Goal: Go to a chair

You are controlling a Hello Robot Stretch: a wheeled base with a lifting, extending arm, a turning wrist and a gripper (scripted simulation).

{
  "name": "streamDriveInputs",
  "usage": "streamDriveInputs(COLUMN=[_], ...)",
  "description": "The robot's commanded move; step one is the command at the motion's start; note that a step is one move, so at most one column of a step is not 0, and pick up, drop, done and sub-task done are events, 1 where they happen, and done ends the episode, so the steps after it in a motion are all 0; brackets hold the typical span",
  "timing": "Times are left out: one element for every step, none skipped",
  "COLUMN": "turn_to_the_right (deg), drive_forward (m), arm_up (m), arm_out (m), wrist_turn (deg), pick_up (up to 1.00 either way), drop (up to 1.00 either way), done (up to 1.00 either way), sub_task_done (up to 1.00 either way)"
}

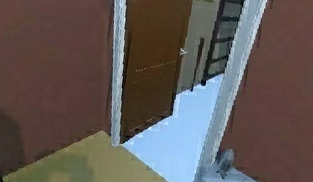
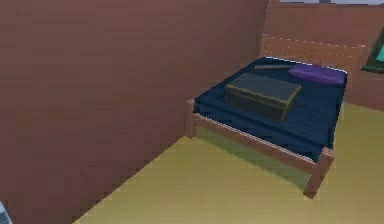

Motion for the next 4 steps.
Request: streamDriveInputs(turn_to_the_right=[0.0, 6.0, 0.0, 27.0], drive_forward=[1.00, 0.00, 0.25, 0.00], arm_up=[0.00, 0.00, 0.00, 0.00], arm_out=[0.00, 0.00, 0.00, 0.00], wrist_turn=[0.0, 0.0, 0.0, 0.0], pick_up=[0.00, 0.00, 0.00, 0.00], drop=[0.00, 0.00, 0.00, 0.00], done=[0.00, 0.00, 0.00, 0.00], sub_task_done=[0.00, 0.00, 0.00, 0.00])
